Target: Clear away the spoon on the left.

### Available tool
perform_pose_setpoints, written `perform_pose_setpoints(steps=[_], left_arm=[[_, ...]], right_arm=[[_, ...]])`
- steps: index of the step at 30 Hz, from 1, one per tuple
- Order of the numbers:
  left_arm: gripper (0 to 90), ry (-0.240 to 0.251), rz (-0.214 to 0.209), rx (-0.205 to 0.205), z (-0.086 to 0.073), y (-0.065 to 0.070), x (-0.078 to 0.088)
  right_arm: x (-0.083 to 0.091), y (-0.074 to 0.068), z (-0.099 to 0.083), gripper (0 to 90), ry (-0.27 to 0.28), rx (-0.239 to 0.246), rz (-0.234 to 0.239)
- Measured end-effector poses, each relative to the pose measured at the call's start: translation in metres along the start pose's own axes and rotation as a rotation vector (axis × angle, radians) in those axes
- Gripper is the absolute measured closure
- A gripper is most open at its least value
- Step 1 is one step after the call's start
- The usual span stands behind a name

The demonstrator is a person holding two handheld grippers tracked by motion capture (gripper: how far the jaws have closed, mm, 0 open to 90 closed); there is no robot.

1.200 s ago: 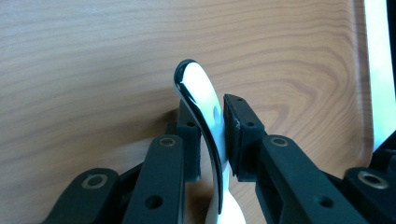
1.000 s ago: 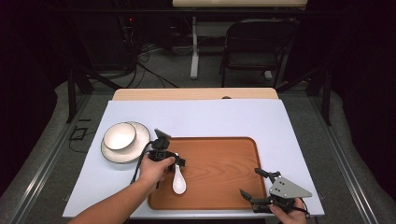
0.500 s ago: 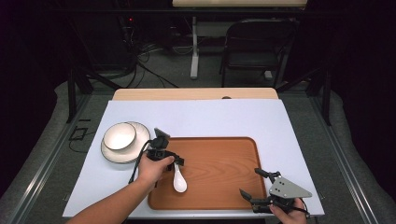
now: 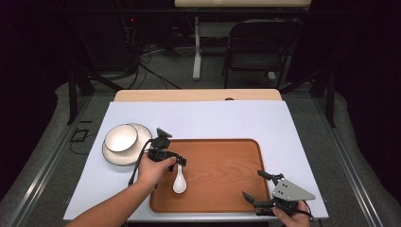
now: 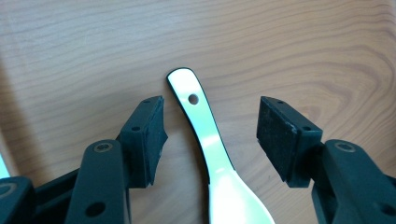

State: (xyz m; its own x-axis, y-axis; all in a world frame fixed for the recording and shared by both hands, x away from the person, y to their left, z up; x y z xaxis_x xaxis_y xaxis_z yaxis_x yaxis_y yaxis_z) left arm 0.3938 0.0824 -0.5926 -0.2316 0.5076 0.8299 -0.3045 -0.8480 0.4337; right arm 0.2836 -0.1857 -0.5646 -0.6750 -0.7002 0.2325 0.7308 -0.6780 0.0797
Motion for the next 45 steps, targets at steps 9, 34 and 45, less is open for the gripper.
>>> perform_pose_setpoints(steps=[9, 34, 45], left_arm=[[42.6, 0.053, 0.027, -0.054, 0.009, -0.001, 0.020], [46.0, 0.168, 0.107, -0.191, -0.005, -0.024, 0.087], [50.3, 0.210, 0.180, -0.232, -0.028, -0.043, 0.094]], right_arm=[[0.000, 0.000, 0.000, 14.0, 0.000, -0.001, 0.000], [0.000, 0.000, 0.000, 14.0, -0.003, 0.001, 0.001], [0.000, 0.000, 0.000, 14.0, -0.003, 0.000, 0.001]])
Point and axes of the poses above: each handheld gripper's, and its own axes: x roughly backward along the jaws, z roughly out of its top, y roughly to its right, the point moved 9 cm from there along -x, roughly forward along the jaws, and after that the axes turned 4 degrees about y, right-handed, at the moved point
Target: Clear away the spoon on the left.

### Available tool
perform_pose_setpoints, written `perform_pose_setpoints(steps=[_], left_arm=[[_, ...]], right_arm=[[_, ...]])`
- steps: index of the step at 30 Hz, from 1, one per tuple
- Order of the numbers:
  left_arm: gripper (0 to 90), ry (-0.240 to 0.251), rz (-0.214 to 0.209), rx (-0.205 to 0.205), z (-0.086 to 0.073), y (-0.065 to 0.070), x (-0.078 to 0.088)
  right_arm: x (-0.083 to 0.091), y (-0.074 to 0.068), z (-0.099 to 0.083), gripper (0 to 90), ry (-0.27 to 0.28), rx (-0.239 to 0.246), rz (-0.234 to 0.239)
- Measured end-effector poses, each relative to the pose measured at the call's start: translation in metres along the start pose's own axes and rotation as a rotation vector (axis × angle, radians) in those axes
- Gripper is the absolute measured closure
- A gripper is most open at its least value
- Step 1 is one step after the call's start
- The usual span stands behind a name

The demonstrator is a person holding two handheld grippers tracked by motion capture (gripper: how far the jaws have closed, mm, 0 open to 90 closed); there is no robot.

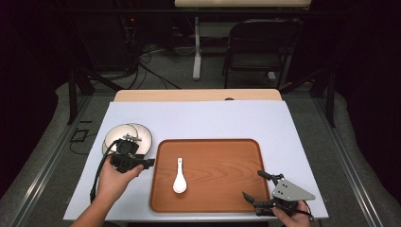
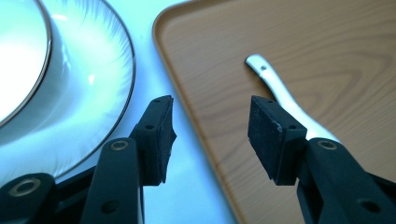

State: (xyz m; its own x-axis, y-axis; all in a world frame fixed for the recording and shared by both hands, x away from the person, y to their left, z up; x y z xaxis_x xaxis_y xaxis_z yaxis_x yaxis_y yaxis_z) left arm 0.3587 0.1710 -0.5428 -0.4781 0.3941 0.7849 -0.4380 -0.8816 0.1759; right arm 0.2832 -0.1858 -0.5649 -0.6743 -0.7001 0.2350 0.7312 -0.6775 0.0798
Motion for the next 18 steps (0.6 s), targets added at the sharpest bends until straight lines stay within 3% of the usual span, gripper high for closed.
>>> perform_pose_setpoints(steps=[6, 11, 14, 18], left_arm=[[47.8, 0.013, 0.010, 0.024, -0.016, -0.009, 0.000], [47.2, 0.004, -0.006, 0.070, -0.031, -0.014, -0.005], [47.1, 0.016, 0.010, 0.077, -0.037, -0.016, -0.007], [46.8, 0.045, -0.013, 0.118, -0.043, -0.016, -0.009]], right_arm=[[-0.001, -0.001, 0.000, 14.0, -0.002, 0.002, 0.002], [-0.001, -0.001, 0.000, 14.1, -0.001, 0.001, 0.002], [-0.001, -0.001, 0.000, 14.0, -0.005, 0.000, 0.004], [-0.001, -0.001, 0.000, 14.0, -0.003, -0.002, 0.003]])
Point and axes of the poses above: each handheld gripper's, and its own axes: x roughly backward along the jaws, z roughly out of its top, y roughly to its right, the point moved 9 cm from there along -x, roughly forward along the jaws, and after that the axes turned 4 degrees about y, right-handed, at the moved point
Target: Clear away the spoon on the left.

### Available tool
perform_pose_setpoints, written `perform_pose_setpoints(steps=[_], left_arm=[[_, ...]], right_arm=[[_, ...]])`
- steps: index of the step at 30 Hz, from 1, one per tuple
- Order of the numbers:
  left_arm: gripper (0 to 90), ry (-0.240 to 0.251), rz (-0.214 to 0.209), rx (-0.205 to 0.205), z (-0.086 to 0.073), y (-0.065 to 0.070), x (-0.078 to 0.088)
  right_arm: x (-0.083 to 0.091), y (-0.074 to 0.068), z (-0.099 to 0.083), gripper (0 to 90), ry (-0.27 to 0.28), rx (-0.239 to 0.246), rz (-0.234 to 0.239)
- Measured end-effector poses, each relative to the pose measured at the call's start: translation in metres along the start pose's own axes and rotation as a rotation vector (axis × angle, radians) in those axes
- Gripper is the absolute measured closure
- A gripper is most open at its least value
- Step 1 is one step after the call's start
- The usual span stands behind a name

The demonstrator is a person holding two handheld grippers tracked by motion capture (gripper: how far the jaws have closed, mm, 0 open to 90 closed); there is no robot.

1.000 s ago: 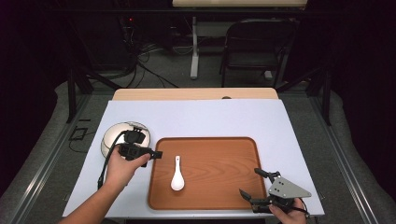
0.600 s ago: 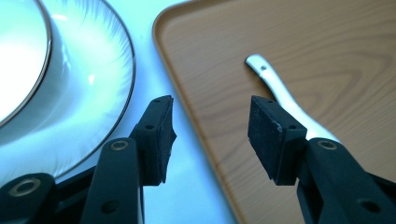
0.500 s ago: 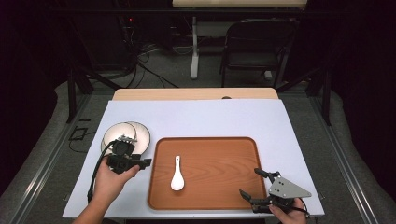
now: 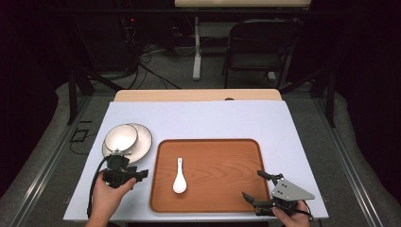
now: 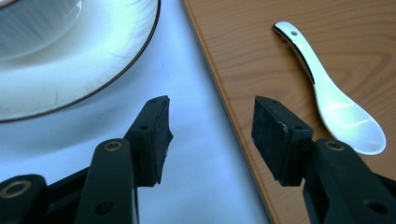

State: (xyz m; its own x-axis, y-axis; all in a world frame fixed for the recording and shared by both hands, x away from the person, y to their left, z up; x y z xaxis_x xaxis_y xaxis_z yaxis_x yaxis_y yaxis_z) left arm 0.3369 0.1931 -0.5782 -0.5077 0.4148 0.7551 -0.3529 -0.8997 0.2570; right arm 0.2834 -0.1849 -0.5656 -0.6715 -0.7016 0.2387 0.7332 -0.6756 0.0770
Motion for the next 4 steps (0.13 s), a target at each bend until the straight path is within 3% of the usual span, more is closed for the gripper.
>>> perform_pose_setpoints(steps=[4], left_arm=[[48.7, 0.013, -0.057, 0.053, -0.0031, 0.0033, -0.0017]], right_arm=[[-0.0006, 0.0005, -0.0004, 14.0, -0.001, -0.004, -0.002]])
Point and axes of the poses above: each handheld gripper's, and its own axes: x roughly backward along the jaws, z roughly out of its top, y roughly to its right, the point moved 9 cm from there along -x, roughly forward along the jaws, and after that the axes turned 4 degrees about y, right-handed, at the moved point
